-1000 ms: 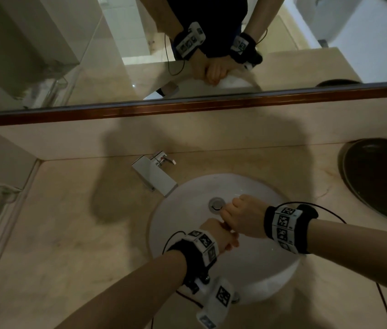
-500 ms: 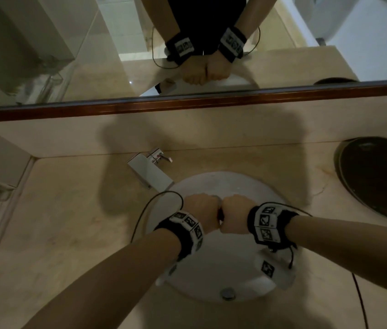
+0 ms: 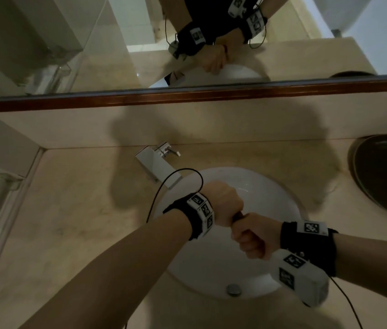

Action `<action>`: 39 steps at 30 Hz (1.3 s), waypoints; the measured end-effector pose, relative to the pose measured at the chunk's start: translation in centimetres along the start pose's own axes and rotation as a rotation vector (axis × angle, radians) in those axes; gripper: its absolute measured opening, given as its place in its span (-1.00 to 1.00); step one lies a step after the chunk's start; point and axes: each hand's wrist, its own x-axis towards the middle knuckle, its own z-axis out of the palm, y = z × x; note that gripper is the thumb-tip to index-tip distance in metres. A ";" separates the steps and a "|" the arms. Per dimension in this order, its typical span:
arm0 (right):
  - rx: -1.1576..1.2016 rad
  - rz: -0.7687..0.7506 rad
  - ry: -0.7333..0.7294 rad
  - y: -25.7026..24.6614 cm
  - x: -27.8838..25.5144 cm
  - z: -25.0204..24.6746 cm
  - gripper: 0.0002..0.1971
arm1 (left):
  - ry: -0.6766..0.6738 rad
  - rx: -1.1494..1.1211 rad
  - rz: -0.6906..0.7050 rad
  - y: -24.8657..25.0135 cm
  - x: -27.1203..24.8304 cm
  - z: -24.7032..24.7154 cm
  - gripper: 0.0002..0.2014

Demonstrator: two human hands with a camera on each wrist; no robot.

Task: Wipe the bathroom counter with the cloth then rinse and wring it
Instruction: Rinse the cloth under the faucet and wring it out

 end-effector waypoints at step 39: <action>-2.170 -1.216 0.524 -3.0 1.5 -3.9 -0.81 | -0.153 -2.343 -0.435 4.0 -2.7 2.9 -0.66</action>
